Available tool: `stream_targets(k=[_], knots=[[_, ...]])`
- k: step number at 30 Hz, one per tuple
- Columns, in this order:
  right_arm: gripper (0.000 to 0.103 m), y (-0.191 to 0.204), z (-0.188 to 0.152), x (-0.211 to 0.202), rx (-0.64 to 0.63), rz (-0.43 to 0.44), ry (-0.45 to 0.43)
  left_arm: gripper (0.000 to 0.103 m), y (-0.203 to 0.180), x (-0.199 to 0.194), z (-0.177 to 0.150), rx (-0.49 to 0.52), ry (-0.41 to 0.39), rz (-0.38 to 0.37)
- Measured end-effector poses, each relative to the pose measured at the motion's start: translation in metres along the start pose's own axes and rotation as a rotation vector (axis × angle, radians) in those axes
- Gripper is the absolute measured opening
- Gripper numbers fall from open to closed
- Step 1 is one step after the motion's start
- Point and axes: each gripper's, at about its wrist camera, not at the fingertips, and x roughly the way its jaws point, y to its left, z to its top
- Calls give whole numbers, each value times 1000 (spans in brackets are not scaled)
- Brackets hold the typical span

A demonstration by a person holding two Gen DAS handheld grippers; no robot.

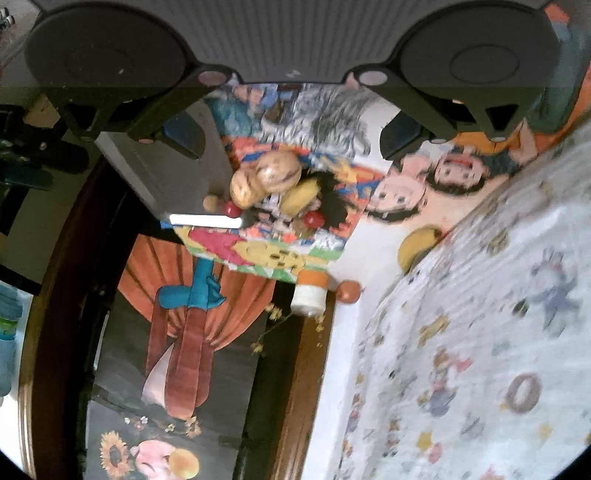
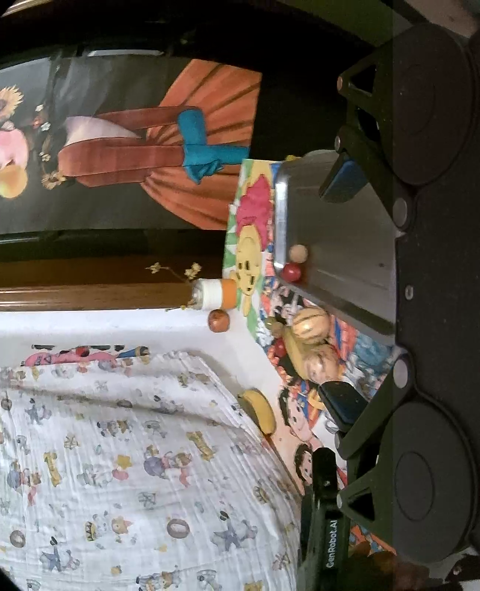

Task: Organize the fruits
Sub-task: 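Withdraw both open tools from the tray back toward the fruit pile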

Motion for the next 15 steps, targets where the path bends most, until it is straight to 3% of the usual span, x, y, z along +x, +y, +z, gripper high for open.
stream_targets(k=[15], knots=[[102,25,-36,6,15,-10,146,103,22,-8,-31,-4,94,73]])
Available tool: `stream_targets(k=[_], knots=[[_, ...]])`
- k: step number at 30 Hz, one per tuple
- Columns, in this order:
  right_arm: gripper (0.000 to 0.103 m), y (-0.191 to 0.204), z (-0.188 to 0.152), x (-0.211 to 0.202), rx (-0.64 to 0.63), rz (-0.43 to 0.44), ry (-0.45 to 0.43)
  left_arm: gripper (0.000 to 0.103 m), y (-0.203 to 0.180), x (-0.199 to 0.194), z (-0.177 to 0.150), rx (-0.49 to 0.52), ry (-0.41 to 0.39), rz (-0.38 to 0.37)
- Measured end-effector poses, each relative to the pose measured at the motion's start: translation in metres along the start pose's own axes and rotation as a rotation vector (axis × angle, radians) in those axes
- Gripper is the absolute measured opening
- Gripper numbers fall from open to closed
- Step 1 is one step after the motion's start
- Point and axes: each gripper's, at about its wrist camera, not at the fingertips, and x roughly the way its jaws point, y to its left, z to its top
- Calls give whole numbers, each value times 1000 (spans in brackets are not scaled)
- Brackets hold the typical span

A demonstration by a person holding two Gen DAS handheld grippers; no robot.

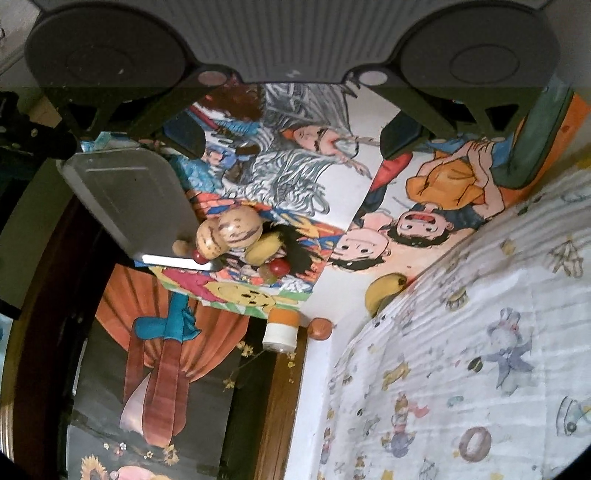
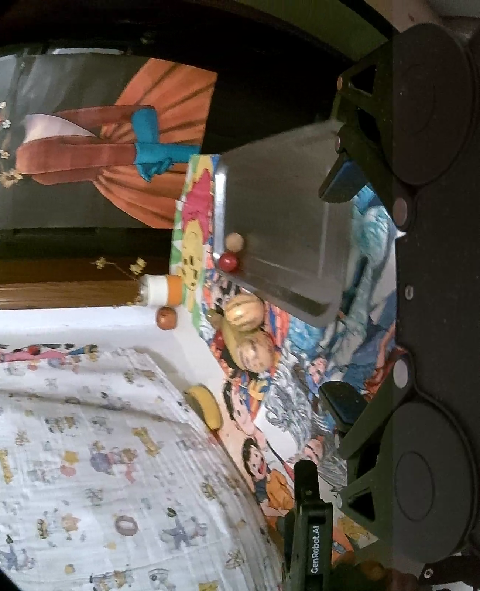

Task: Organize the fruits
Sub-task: 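Withdraw both open tools from the tray back toward the fruit pile, then grasp a striped melon with the right tool while the left tool grasps another striped melon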

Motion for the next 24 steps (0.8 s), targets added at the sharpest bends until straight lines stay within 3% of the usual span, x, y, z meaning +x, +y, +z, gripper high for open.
stream_targets(k=[5,15,21,24], knots=[[102,3,-7,12,35,30,46,103,6,7,-2,-6,34,18],[102,-8,-14,39,62,0,110,103,32,24,-8,-31,83,64],[102,-11,-9,48,20,-4,107,103,32,37,1,4,85,44],[102,-9,4,53,-98,5,84,103,28,42,8,66,69,16]])
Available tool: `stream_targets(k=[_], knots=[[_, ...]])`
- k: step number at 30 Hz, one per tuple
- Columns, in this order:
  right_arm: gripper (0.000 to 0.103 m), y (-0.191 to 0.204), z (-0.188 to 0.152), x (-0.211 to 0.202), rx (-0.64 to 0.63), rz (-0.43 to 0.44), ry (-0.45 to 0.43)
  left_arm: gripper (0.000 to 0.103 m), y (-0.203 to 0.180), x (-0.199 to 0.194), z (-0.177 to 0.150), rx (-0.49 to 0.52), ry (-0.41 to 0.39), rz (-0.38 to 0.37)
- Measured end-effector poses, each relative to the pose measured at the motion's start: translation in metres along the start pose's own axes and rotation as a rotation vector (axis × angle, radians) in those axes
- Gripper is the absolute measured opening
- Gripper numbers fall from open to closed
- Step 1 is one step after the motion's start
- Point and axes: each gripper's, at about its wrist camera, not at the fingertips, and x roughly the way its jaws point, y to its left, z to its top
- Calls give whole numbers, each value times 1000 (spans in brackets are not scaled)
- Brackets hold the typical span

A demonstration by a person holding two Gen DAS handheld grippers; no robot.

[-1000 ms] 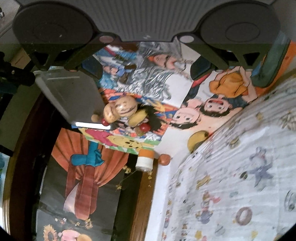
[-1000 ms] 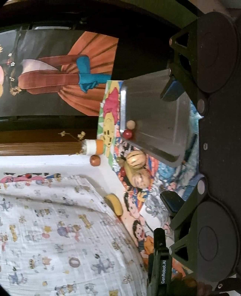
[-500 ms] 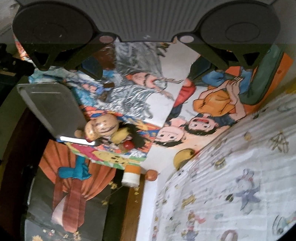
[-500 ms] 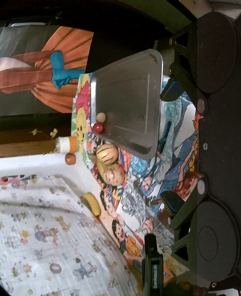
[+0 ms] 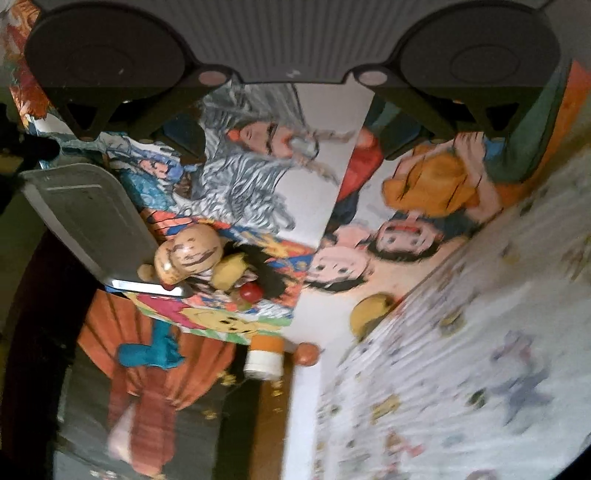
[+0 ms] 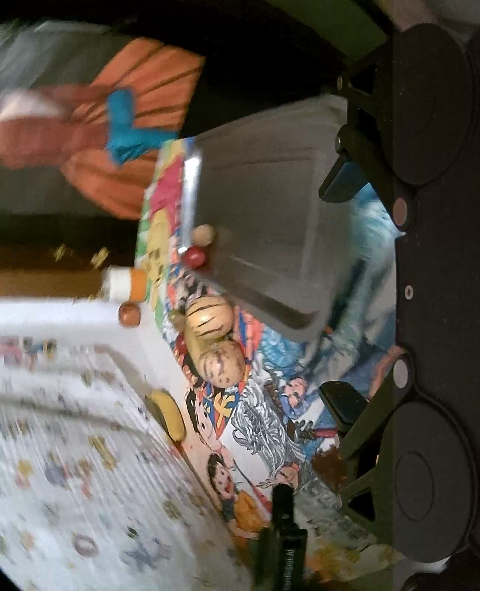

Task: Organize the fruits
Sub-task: 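Grasp a striped melon with the right tool while the left tool grasps another striped melon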

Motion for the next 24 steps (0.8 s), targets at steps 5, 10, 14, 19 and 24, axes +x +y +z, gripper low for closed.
stream_targets(k=[5,10,14,19,24], knots=[[102,-5,27,6,-274,3,-39,103,-6,11,10,105,-24,-67],[102,-18,51,21,-509,118,-69,103,-16,27,22,223,-49,-105],[102,-21,68,42,-719,209,-71,103,-27,40,35,340,-80,-151],[102,-22,80,69,-885,365,-55,103,-40,58,49,501,-136,-229],[99,-25,94,101,-912,421,-14,103,-49,78,58,595,-144,-322]])
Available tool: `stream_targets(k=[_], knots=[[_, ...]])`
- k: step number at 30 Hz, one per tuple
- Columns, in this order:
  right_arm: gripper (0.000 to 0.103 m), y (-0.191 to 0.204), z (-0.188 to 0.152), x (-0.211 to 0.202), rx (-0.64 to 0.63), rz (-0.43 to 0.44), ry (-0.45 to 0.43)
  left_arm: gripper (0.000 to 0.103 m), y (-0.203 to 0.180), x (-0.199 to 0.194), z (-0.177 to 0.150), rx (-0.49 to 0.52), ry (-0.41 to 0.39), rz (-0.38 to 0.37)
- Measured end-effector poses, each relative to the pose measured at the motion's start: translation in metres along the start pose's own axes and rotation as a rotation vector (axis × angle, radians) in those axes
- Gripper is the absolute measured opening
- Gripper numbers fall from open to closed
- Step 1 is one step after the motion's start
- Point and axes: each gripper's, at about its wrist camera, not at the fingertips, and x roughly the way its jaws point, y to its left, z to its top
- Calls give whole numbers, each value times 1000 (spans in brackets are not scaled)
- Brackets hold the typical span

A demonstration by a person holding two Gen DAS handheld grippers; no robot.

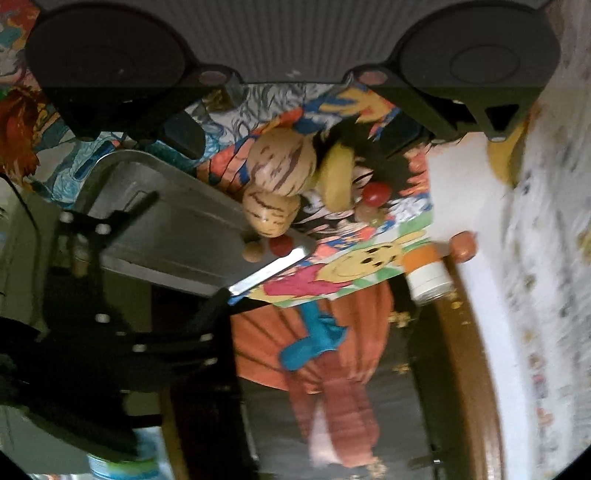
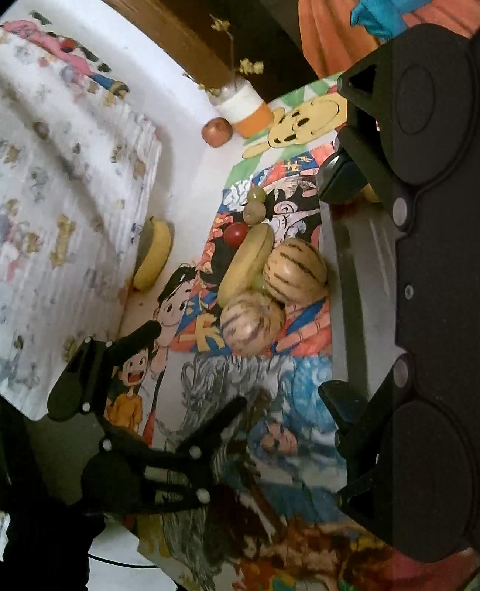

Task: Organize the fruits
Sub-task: 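Grasp a striped melon with the right tool while the left tool grasps another striped melon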

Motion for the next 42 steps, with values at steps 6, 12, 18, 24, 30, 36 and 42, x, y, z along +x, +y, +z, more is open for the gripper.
stream_targets(k=[6,12,18,24,30,36,42], knots=[[92,-26,-1,25,6,62,-2,98,0,21,0,83,-2,-71],[85,-31,2,43,-30,85,-12,91,3,34,-5,120,16,-67],[78,-33,5,55,-49,101,-9,85,9,38,-6,113,12,-70],[71,-34,7,62,-75,121,2,79,10,41,-7,123,12,-90],[68,-31,8,65,-120,114,19,75,9,44,-8,142,24,-101],[68,-32,10,68,-132,110,23,70,9,47,-8,132,26,-103],[66,-30,12,69,-170,115,22,63,6,46,-8,148,24,-111]])
